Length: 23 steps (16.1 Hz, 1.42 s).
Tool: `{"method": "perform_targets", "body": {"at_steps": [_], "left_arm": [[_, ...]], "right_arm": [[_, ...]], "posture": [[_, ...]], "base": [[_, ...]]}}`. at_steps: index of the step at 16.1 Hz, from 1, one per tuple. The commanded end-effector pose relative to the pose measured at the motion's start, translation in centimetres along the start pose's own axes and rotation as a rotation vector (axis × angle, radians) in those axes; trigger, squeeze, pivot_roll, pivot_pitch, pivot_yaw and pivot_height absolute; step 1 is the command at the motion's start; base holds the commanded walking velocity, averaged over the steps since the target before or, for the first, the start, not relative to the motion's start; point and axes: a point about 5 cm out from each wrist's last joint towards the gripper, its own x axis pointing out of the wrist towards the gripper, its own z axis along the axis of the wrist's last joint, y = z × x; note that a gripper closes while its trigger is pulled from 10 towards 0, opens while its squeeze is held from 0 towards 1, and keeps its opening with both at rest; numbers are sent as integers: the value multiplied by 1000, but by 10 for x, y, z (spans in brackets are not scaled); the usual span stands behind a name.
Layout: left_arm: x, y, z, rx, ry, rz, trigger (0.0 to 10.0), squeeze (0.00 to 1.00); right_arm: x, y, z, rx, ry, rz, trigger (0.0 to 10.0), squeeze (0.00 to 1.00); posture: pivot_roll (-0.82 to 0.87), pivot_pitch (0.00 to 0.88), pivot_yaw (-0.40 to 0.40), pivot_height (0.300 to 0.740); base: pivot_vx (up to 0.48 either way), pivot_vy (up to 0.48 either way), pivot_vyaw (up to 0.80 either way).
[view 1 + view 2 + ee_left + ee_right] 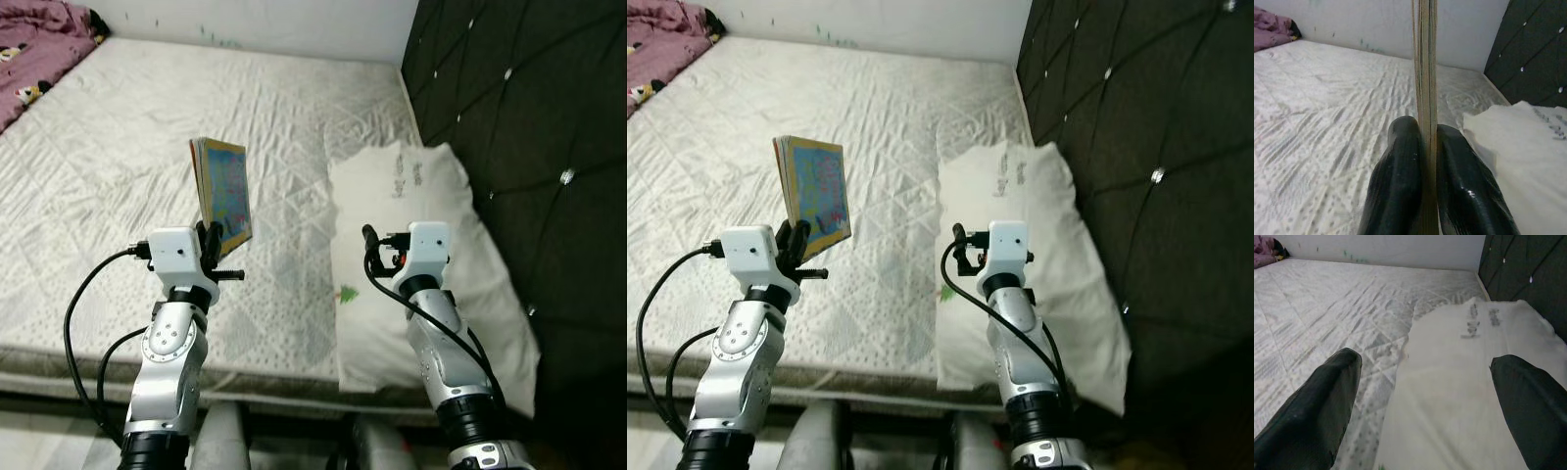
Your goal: Clean up the room
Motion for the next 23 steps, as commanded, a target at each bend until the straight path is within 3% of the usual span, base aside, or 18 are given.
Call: {"method": "perform_targets", "body": {"at_steps": [1, 3, 13, 17, 19, 21, 22, 23], "left_arm": [[2, -1, 7, 0, -27, 8, 10000, 0], [2, 1, 7, -7, -25, 34, 10000, 0], [4, 6, 9, -57, -25, 119, 10000, 0], [5, 2, 3, -197, 47, 98, 10000, 0], [9, -3, 1, -235, 91, 60, 10000, 0], [12, -29, -1, -397, 189, -44, 10000, 0], [12, -35, -2, -435, 221, -65, 10000, 0], [9, -53, -7, -476, 315, -145, 10000, 0]], "right_arm": [[0, -1, 1, 2, 0, -2, 10000, 0], [1, -1, 1, 3, -1, 1, 10000, 0], [2, -1, -2, 6, 20, 2, 10000, 0], [3, -1, -1, 2, 21, 3, 10000, 0], [3, -2, 1, -1, 14, 2, 10000, 0], [-4, -13, 7, -37, -10, -10, 10000, 0], [-6, -18, 8, -52, -13, -14, 10000, 0], [-14, -31, 10, -109, -21, -25, 10000, 0]], "posture": [[56, 35, -49, 607], [55, 45, -50, 572], [56, 51, -55, 572], [56, 55, -57, 572], [47, 59, -58, 572], [25, 69, -57, 572], [18, 70, -58, 572], [1, 75, -59, 572]], "base": [[0, 0, 0], [0, 0, 0], [0, 0, 0], [0, 0, 0], [0, 0, 0], [0, 0, 0], [0, 0, 0], [0, 0, 0]]}}
